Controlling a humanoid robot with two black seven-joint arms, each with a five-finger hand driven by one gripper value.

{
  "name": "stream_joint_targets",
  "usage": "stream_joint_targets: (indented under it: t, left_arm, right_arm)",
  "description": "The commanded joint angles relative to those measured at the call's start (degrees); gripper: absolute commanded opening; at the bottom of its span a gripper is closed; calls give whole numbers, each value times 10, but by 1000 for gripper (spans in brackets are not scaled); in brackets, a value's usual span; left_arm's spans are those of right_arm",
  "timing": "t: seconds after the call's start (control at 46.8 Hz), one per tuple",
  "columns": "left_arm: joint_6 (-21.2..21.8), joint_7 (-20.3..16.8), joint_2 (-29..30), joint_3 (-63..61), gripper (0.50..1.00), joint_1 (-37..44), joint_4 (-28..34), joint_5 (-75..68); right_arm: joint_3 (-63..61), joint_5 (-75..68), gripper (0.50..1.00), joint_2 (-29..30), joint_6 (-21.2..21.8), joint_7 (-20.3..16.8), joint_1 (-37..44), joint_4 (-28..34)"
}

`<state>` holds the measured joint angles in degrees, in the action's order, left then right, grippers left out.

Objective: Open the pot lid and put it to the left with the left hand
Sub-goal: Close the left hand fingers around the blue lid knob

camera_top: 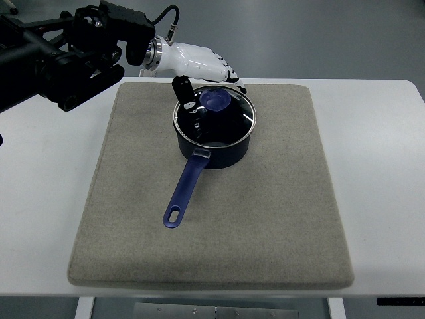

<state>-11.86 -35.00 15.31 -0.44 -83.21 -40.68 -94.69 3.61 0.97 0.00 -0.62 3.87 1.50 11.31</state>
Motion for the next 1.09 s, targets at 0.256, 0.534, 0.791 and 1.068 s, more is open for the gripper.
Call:
stream_joint_targets:
  t: [0.256, 0.534, 0.791, 1.068]
  left_arm:
    - [0, 0, -1, 0, 816, 6, -3, -1]
    - [3, 0, -1, 3, 741, -1, -5, -1]
    - [3, 0, 0, 2, 713, 2, -5, -2]
    - [2, 0, 1, 0, 508, 0, -6, -8]
  right_arm:
    - [0, 0, 917, 0, 0, 0, 0, 0]
    - [0, 0, 917, 0, 0, 0, 0, 0]
    - [0, 0, 917, 0, 0, 0, 0, 0]
    - [0, 0, 917, 0, 0, 0, 0, 0]
